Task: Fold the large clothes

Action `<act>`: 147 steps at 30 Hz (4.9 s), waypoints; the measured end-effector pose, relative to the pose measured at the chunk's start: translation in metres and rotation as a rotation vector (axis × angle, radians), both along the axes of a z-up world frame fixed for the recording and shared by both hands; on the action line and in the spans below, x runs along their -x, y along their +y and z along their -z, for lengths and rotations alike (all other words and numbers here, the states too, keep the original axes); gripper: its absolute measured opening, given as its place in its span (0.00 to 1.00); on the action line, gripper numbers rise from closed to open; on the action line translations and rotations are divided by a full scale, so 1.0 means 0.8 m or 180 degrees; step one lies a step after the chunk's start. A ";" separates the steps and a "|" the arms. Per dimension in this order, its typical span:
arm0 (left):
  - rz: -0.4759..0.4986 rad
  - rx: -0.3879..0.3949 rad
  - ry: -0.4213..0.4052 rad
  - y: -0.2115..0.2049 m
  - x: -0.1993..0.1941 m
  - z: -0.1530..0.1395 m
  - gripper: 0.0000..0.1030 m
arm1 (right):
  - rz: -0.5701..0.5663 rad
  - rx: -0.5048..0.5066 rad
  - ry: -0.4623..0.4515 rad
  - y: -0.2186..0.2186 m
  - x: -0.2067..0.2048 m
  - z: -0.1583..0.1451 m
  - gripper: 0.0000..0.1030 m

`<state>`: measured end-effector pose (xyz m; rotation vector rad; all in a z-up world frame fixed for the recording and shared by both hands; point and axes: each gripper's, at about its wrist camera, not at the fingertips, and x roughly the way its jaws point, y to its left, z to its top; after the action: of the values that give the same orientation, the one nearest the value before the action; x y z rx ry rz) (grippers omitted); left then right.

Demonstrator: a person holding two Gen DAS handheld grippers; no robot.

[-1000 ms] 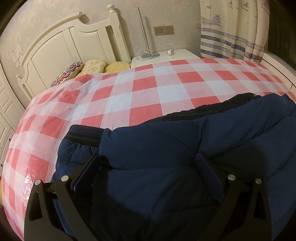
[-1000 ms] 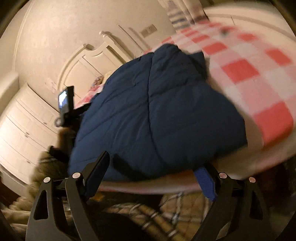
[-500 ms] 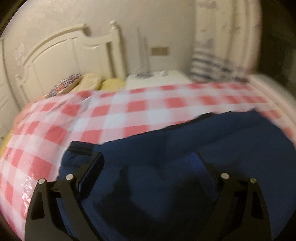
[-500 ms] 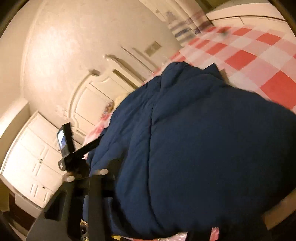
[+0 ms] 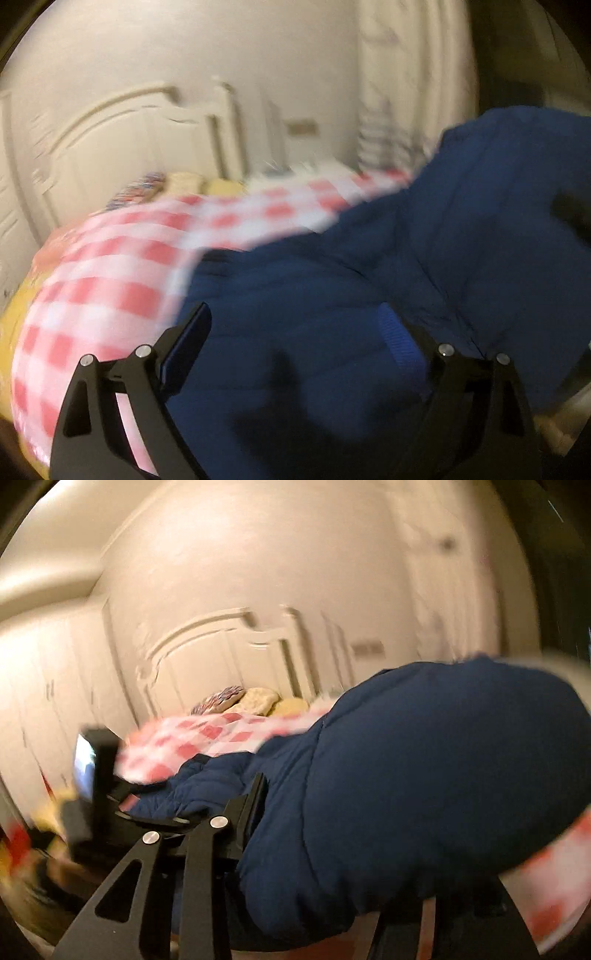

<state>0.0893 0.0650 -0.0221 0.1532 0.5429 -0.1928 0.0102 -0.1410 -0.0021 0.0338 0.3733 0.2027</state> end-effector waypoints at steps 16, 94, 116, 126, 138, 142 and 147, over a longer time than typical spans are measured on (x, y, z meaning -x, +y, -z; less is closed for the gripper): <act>-0.0334 0.1001 -0.0034 0.195 0.043 -0.046 0.94 | -0.1326 0.3798 -0.0167 0.356 0.014 0.167 0.58; 0.0395 0.2131 0.1615 0.076 -0.139 0.084 0.63 | -0.0938 -0.0891 0.1336 0.020 -0.161 0.091 0.69; 0.0327 0.1808 0.1344 -0.048 -0.244 0.074 0.67 | 0.0437 0.0010 0.0641 -0.041 -0.206 0.049 0.86; -0.0368 0.0541 -0.0246 -0.035 -0.091 -0.039 0.98 | -0.0349 0.1143 0.0941 0.058 -0.167 0.082 0.87; -0.0333 0.0034 -0.1174 -0.101 0.080 -0.163 0.98 | -0.0017 -0.0087 -0.0029 -0.055 -0.017 -0.092 0.94; -0.0060 -0.0027 -0.1009 -0.131 0.090 -0.141 0.98 | 0.0126 0.0118 0.0029 -0.042 0.002 -0.085 0.94; -0.0019 0.0008 -0.0857 -0.147 0.083 -0.118 0.98 | 0.0258 0.0241 0.0162 -0.038 0.000 -0.058 0.94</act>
<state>0.0232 -0.0527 0.0723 0.1722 0.2751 -0.1639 0.0103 -0.1715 0.0442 -0.0205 0.4292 0.1075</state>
